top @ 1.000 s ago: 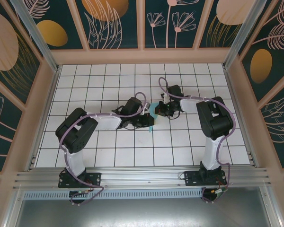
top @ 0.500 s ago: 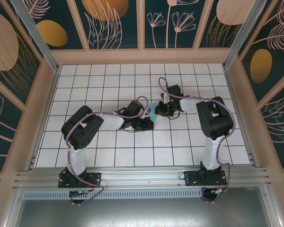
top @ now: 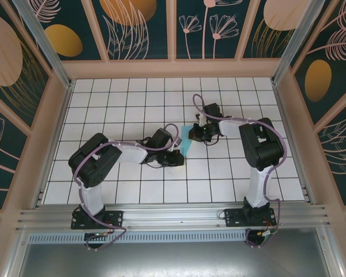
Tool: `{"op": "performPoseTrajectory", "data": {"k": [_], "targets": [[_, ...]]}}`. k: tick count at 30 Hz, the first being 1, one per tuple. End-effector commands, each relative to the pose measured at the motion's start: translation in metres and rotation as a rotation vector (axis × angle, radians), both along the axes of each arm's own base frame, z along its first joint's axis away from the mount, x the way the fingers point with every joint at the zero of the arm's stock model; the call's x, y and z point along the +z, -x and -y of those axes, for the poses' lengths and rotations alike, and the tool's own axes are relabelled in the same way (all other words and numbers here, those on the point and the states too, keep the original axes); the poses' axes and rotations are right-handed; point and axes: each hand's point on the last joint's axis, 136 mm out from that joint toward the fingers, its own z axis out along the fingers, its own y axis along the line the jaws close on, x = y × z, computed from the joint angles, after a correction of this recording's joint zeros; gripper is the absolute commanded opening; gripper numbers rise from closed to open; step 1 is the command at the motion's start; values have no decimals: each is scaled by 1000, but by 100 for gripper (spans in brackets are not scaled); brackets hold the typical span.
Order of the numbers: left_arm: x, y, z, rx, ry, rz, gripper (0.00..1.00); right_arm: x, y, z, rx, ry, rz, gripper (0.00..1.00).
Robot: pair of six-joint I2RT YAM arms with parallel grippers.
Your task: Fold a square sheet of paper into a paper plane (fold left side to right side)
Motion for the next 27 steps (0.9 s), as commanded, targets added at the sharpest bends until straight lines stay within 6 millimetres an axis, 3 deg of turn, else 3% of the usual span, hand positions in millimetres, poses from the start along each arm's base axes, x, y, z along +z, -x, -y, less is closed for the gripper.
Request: {"op": "performPoseTrajectory", "data": {"k": [1,3,5,9,13,16,22,25,27], "targets": [[38,-3,6,-14,88,74,11,19,-19,5,-14,48,99,4],[57,-13,2,23,128,118,13,37,-27,8,-34,60,156,8],[76,-26,-8,76,161,164,15,52,-30,14,-60,85,201,19],[95,-53,-39,210,150,253,20,71,-23,30,-126,188,265,37],[107,-73,-65,333,119,325,30,71,-8,50,-209,325,277,52],[117,-83,-76,399,98,384,34,59,7,43,-207,328,232,59],[128,-89,-93,473,52,445,36,26,22,33,-231,346,146,60],[129,-90,-98,482,23,460,36,18,23,22,-210,309,116,46],[132,-90,-103,494,1,475,36,14,24,16,-190,299,98,31]]}}
